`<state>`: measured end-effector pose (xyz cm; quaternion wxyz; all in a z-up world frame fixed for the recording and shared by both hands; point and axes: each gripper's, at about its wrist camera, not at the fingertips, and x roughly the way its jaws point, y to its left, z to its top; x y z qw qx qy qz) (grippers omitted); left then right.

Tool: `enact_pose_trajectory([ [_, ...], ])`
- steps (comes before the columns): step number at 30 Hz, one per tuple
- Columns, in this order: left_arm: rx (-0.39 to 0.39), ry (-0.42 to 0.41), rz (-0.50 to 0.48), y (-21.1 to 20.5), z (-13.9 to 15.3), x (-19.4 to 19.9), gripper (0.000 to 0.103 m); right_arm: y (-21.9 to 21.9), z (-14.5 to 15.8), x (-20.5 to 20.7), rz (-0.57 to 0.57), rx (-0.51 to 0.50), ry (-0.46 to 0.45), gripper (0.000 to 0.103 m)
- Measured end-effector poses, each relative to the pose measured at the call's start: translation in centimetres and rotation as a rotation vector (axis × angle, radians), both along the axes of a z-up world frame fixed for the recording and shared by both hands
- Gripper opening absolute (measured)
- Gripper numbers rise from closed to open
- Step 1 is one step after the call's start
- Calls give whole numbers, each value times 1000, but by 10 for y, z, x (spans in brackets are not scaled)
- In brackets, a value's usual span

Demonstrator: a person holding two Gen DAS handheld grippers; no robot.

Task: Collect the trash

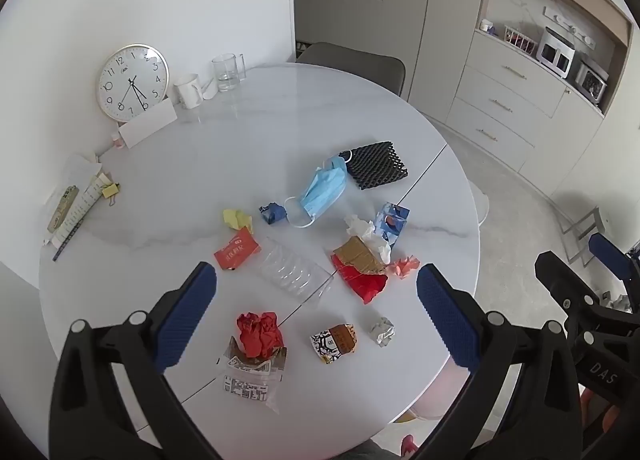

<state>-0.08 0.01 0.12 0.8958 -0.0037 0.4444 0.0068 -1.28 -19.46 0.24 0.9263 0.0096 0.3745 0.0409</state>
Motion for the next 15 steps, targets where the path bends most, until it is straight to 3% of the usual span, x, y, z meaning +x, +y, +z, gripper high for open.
enact_pose_trajectory([
  [15,-8,3,13,4,-5,0,96,-3,4,-2,11,0,-2,101],
])
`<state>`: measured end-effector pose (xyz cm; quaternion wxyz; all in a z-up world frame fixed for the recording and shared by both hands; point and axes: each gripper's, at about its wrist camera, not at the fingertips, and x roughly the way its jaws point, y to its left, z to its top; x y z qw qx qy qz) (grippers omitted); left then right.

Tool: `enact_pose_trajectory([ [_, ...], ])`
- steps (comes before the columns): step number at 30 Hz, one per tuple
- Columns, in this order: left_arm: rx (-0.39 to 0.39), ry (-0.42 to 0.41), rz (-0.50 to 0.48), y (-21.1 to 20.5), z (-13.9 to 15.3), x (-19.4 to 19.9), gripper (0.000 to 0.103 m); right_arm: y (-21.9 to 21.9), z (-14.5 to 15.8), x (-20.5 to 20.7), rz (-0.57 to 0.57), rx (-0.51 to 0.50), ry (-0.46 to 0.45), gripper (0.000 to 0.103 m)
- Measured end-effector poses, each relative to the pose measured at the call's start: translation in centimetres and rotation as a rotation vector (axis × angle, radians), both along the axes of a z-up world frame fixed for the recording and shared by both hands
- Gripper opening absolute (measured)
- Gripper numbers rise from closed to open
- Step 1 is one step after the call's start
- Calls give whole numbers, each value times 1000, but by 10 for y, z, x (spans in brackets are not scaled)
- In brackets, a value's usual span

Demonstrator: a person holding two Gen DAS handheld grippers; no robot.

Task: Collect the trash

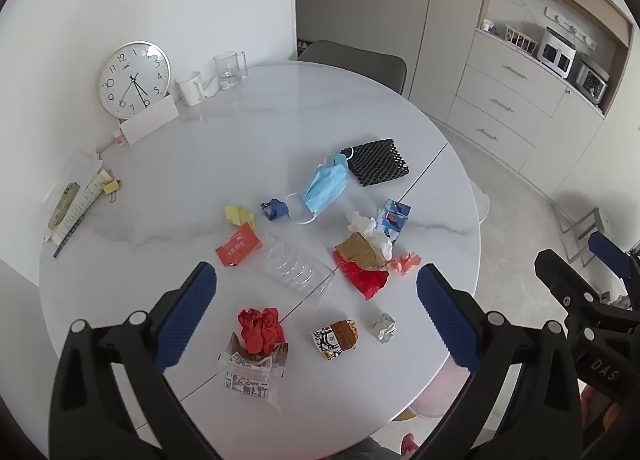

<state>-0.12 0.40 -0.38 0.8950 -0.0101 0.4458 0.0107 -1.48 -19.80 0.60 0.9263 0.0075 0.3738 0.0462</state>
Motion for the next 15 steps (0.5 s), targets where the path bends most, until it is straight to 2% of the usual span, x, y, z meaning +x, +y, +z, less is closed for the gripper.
enact_pose_trajectory([
  [15,-3,0,5,0,-1,-3,96,5,-9,0,-1,-3,7,101],
])
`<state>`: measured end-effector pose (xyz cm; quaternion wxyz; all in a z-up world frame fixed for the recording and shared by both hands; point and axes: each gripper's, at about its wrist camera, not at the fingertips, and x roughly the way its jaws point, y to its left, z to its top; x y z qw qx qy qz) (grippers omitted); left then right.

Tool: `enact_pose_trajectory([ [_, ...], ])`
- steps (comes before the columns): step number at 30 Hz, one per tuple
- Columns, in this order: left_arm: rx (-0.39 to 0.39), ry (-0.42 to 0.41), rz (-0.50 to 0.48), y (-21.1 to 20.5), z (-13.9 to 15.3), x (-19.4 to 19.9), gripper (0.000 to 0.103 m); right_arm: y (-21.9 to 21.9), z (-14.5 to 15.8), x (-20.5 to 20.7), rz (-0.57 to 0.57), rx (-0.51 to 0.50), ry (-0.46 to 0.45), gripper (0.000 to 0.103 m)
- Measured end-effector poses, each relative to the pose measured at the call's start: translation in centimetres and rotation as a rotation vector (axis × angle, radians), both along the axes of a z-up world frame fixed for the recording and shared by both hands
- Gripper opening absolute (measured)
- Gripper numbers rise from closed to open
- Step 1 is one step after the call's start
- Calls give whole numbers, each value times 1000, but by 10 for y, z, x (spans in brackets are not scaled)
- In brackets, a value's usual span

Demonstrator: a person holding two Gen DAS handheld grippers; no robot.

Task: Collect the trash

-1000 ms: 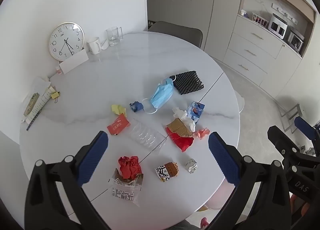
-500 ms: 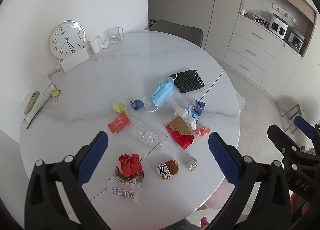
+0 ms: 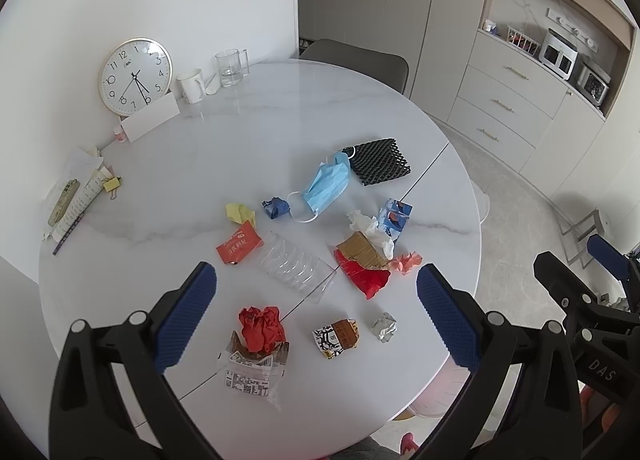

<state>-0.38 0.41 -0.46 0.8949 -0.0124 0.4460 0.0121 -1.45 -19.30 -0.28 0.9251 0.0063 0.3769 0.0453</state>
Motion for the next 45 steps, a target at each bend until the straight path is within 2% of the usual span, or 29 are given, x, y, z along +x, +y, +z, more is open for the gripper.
enact_pose_trajectory([
  [45,-2,5,4,4,-2,0,96,0,-5,5,1,-3,26,101],
])
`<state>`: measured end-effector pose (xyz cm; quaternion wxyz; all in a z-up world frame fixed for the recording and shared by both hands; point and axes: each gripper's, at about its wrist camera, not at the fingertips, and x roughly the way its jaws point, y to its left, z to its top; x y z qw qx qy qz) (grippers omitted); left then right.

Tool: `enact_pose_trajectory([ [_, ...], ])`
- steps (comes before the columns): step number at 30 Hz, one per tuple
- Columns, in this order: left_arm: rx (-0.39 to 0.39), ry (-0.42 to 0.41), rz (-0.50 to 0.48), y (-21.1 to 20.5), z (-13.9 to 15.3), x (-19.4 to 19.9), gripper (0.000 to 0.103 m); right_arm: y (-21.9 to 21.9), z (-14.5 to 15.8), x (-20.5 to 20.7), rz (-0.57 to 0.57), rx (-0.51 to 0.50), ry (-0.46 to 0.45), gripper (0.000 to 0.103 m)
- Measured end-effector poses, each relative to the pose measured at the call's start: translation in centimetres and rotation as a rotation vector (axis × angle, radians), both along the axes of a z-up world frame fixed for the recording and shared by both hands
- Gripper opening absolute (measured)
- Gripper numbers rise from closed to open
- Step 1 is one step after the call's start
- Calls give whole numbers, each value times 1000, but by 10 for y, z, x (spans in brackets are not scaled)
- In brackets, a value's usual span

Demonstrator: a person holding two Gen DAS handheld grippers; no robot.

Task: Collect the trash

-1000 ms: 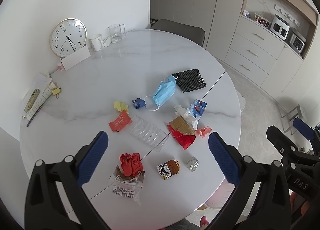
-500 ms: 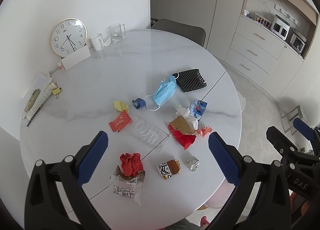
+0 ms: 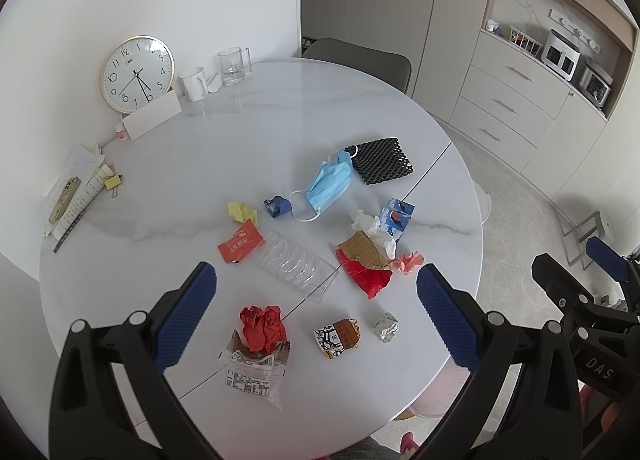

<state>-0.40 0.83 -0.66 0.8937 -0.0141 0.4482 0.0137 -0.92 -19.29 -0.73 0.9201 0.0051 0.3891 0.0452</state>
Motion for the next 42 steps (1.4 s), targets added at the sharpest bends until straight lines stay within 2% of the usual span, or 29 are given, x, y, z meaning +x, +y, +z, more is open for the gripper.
enact_pose_trajectory([
  [24,-6,0,-5,3,-2,-2,96,0,-1,-1,2,-18,-3,101],
  [28,8,-16,-26,11,-9,-4,96,-1,-9,0,22,13,-1,101],
  [33,59,-31,-31,33,-28,-16,96,1,-39,2,60,24,72,101],
  [37,117,9,-34,54,-59,-32,96,5,-70,0,108,5,144,101],
  [42,64,115,-3,83,-104,-56,96,8,-104,-8,169,20,188,101],
])
